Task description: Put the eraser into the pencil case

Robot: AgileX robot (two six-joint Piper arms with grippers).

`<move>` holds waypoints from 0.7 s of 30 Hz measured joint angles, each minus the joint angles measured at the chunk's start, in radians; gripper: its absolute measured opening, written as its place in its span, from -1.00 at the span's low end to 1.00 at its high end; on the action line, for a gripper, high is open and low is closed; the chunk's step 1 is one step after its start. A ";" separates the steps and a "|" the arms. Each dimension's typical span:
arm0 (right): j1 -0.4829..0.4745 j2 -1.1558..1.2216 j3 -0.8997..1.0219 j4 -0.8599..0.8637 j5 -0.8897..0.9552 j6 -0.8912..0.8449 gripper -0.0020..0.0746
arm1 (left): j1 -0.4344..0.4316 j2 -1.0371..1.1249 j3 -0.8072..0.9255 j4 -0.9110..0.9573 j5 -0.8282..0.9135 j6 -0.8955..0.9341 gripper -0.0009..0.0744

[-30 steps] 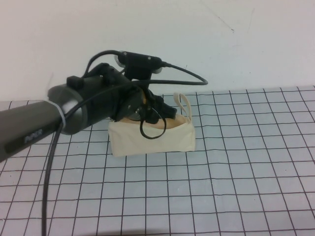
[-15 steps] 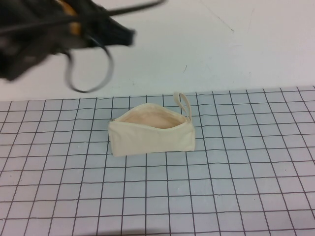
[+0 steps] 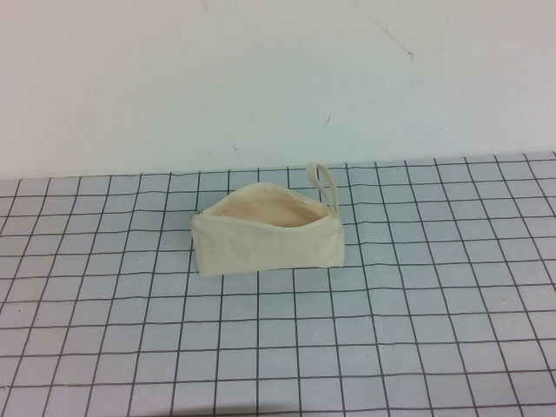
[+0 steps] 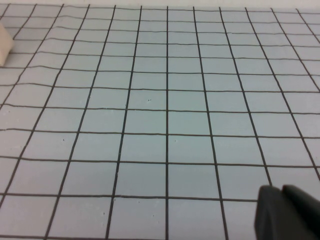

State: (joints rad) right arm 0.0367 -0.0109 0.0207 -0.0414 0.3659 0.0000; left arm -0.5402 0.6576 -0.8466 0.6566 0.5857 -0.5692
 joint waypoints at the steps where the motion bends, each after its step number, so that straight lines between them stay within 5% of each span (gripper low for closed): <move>1: 0.000 0.000 0.000 0.000 0.000 0.000 -0.95 | 0.000 -0.042 0.038 -0.020 0.002 -0.002 -0.98; 11: 0.000 0.000 0.000 0.000 0.000 0.000 -0.95 | 0.000 -0.397 0.300 -0.186 0.016 -0.006 -0.98; 21: 0.000 0.000 0.000 0.000 0.000 0.000 -0.95 | 0.000 -0.455 0.437 -0.194 0.020 -0.006 -0.98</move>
State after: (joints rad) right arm 0.0367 -0.0109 0.0207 -0.0414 0.3659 0.0000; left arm -0.5402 0.2028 -0.4101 0.4630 0.6058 -0.5753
